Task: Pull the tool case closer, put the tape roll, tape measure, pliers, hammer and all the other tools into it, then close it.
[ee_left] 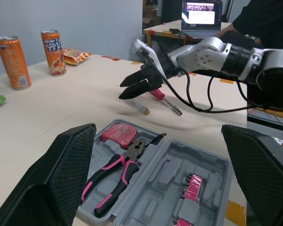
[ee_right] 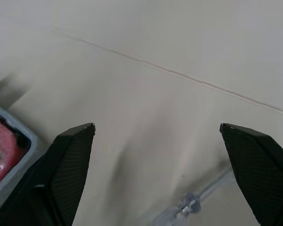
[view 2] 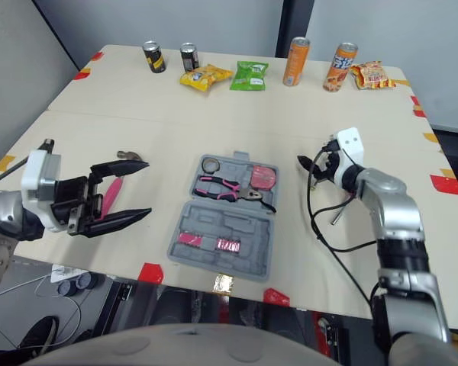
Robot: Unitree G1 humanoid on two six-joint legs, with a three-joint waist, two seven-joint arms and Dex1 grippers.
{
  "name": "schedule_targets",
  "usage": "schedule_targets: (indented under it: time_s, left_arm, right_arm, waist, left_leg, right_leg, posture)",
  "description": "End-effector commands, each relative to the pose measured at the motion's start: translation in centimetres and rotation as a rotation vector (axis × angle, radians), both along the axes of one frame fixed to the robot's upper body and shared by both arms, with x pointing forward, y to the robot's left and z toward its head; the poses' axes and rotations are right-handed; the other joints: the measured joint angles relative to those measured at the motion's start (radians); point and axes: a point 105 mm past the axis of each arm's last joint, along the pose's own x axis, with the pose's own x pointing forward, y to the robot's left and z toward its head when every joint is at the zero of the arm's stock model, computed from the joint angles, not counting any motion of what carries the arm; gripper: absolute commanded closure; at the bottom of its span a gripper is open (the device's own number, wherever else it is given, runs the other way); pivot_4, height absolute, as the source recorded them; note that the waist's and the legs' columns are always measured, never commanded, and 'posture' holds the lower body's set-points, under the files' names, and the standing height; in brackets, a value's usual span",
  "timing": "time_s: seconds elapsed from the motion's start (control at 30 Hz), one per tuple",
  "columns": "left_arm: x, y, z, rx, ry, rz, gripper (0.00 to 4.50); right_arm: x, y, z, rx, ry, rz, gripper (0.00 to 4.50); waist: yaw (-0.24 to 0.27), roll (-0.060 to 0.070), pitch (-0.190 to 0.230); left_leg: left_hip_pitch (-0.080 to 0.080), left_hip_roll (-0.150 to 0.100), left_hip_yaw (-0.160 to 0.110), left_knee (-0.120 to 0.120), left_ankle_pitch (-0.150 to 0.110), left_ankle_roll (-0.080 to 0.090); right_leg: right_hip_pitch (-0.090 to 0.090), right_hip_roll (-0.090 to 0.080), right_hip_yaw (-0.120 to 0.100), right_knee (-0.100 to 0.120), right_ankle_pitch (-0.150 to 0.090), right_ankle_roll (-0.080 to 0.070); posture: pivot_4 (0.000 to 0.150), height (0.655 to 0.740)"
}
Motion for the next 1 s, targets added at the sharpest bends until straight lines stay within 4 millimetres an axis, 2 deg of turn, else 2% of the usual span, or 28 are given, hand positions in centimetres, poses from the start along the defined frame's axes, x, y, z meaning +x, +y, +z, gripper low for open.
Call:
schedule_targets:
  time_s: [0.03, 0.23, 0.57, 0.6, 0.77, 0.93, 1.0]
  left_arm:
    - [-0.2, 0.3, 1.1, 0.006, -0.041, -0.018, 0.0]
    - [0.2, 0.4, 1.4, 0.011, -0.051, -0.03, 0.0]
    - [0.6, 0.5, 1.5, 0.018, -0.065, -0.035, 0.0]
    - [0.6, 0.5, 1.5, 0.019, -0.066, -0.036, 0.0]
    - [0.6, 0.5, 1.6, 0.019, -0.067, -0.037, 0.0]
    - [0.5, 0.4, 1.5, 0.012, -0.068, -0.046, 0.0]
    - [0.6, 0.4, 1.4, 0.01, -0.069, -0.049, 0.0]
  right_arm:
    - [-1.0, -0.7, 1.0, -0.01, -0.037, -0.115, 0.02]
    - [-1.7, -0.5, -0.7, 0.022, 0.025, -0.191, 0.02]
    - [-0.5, 0.6, -2.7, 0.065, 0.091, -0.23, 0.02]
    - [-0.6, 0.7, -2.9, 0.062, 0.098, -0.226, 0.52]
    - [-1.2, 0.8, -3.6, 0.042, 0.125, -0.224, 2.11]
    - [-1.1, 0.9, -3.3, 0.049, 0.109, -0.228, 3.91]
    - [-1.3, 0.8, -3.0, 0.043, 0.1, -0.226, 4.42]
  waist:
    - [-0.003, 0.0, 0.0]
    - [-0.016, 0.0, 0.0]
    - [-0.016, 0.001, -0.001]
    - [-0.014, 0.001, -0.001]
    - [-0.013, 0.001, -0.001]
    - [-0.016, 0.001, -0.002]
    - [-0.015, 0.001, -0.002]
  left_leg:
    - [0.0, 0.0, 0.0, 0.0, 0.0, 0.0]
    - [0.001, 0.0, 0.001, -0.003, 0.0, -0.001]
    - [0.002, 0.0, 0.001, -0.004, 0.001, -0.001]
    - [0.001, 0.0, 0.0, -0.004, 0.001, -0.001]
    - [0.001, 0.0, 0.0, -0.003, 0.001, -0.001]
    - [0.001, 0.0, 0.0, -0.003, 0.001, -0.002]
    - [0.001, 0.0, 0.0, -0.003, 0.001, -0.002]
  right_leg:
    - [0.0, -0.001, 0.001, -0.001, 0.0, 0.0]
    - [0.0, -0.002, 0.001, -0.001, 0.0, 0.0]
    - [-0.001, -0.002, 0.001, 0.001, 0.0, 0.0]
    - [0.0, -0.001, 0.0, 0.001, 0.0, 0.0]
    - [0.0, 0.0, 0.0, 0.001, 0.0, 0.0]
    - [0.0, -0.001, 0.001, 0.001, 0.0, 0.0]
    - [0.0, -0.001, 0.001, 0.001, 0.0, 0.0]
  posture:
    - [0.15, 0.74]
    - [0.15, 0.74]
    - [0.15, 0.74]
    - [0.15, 0.74]
    - [0.15, 0.74]
    - [0.15, 0.74]
    - [0.15, 0.74]
